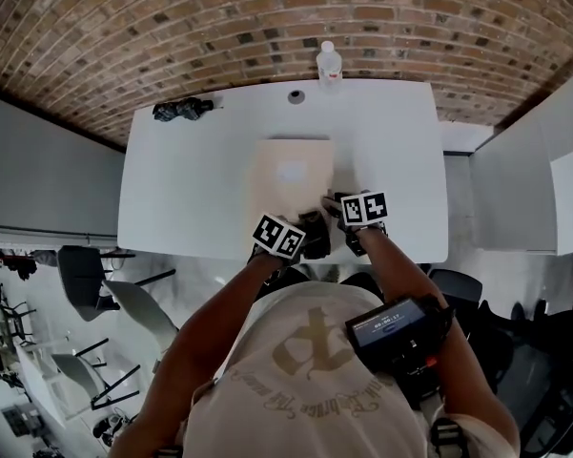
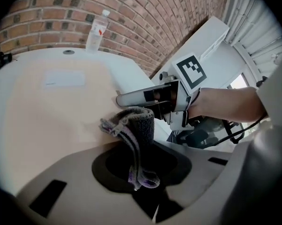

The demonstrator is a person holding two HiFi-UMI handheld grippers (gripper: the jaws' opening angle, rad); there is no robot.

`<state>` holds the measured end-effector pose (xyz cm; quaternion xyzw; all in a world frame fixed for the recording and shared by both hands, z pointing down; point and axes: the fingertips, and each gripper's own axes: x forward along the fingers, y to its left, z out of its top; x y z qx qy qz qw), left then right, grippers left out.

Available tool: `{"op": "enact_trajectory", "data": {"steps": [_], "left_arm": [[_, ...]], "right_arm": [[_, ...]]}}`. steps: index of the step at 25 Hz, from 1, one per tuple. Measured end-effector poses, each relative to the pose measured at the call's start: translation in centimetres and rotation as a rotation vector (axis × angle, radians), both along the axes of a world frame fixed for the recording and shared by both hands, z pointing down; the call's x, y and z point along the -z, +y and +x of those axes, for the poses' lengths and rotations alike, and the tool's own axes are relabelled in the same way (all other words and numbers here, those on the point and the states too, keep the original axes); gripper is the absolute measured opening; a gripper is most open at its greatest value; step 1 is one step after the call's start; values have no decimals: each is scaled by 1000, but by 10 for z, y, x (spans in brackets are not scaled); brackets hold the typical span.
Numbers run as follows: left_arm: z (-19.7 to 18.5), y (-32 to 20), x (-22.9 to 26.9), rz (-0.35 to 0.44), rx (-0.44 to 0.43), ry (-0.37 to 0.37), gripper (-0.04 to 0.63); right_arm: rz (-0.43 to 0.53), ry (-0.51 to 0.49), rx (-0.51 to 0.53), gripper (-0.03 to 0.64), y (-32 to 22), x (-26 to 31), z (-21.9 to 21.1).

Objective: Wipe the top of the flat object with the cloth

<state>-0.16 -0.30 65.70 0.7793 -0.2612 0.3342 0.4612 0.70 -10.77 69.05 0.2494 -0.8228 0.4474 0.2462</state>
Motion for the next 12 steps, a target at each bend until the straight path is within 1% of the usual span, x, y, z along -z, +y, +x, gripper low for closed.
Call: {"op": "enact_trajectory", "data": {"steps": [5, 12], "left_arm": [[-45, 16, 2, -8, 100, -47, 101], [-123, 31, 3, -10, 244, -128, 101]], "right_arm": [[29, 26, 42, 181, 0, 1, 2], [35, 20, 46, 179, 0, 1, 2]]}}
